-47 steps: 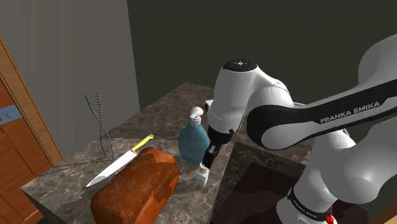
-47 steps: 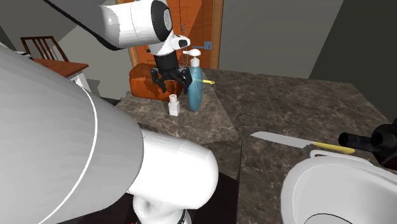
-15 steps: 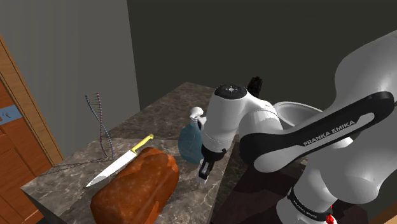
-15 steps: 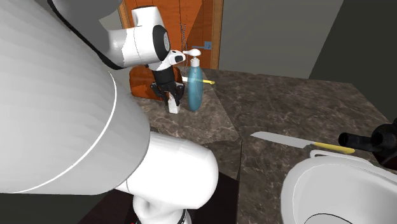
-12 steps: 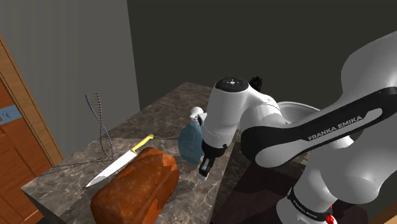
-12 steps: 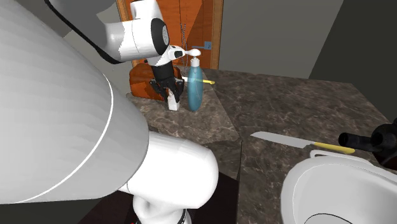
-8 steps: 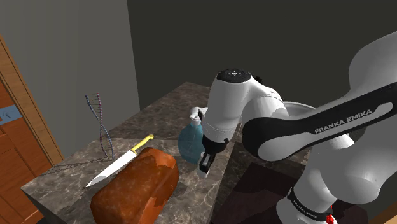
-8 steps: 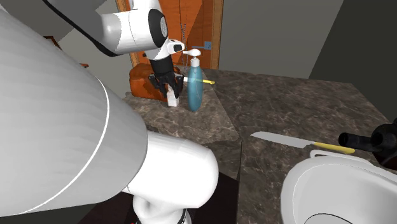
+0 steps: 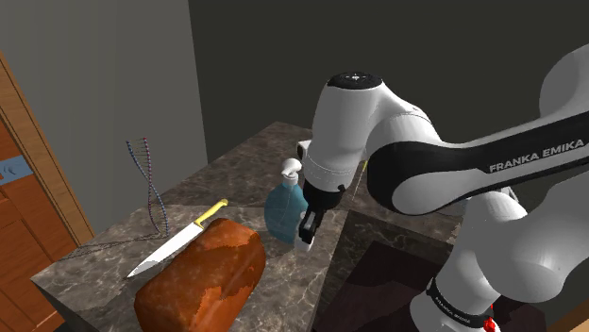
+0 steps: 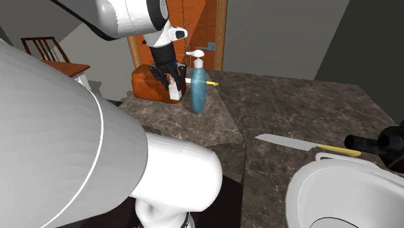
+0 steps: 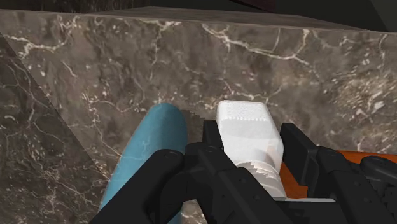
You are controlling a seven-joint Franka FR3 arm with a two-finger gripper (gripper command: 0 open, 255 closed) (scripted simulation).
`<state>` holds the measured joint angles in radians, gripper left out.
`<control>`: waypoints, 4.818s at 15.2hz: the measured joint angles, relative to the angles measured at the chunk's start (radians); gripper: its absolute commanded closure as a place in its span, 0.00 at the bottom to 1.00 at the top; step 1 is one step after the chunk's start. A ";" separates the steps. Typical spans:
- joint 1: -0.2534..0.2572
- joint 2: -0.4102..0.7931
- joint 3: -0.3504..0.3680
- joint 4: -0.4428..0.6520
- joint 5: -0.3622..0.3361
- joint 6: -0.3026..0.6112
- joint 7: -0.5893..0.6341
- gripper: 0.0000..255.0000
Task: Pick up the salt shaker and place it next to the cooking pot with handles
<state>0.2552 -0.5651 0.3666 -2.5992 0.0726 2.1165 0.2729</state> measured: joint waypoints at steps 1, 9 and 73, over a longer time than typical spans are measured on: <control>0.000 -0.002 -0.001 0.013 0.000 -0.016 0.001 1.00; -0.002 -0.032 -0.022 0.098 -0.006 -0.129 -0.016 1.00; -0.287 -0.184 -1.012 0.055 -0.551 -0.105 -0.920 1.00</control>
<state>-0.0323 -0.7486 -0.6453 -2.5437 -0.4784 2.0116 -0.6470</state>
